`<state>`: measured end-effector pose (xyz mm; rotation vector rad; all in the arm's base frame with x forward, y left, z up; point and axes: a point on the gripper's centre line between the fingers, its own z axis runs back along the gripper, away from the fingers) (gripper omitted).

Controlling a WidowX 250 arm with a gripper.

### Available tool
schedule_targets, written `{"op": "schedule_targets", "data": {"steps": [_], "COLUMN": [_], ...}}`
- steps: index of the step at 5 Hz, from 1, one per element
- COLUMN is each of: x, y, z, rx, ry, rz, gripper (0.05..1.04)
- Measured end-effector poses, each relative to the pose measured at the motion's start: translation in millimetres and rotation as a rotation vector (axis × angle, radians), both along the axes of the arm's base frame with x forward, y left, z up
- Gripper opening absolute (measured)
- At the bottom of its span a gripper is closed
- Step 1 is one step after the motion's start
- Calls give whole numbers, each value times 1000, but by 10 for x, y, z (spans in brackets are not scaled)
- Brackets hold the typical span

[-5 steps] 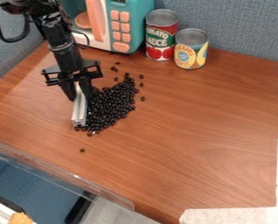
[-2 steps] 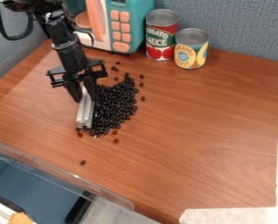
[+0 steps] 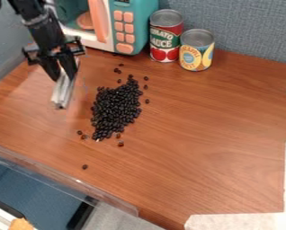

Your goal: Sweep into pile

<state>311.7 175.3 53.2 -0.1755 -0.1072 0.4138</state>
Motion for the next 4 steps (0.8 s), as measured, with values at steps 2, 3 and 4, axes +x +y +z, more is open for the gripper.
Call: {"op": "schedule_targets", "data": {"steps": [2, 3, 4], "x": [236, 396, 575], "y": [401, 532, 532], "z": [-362, -473, -483], "rx": [117, 144, 170], "ry": [3, 23, 28], "rz": [-234, -261, -311], "gripper": [337, 337, 337]}}
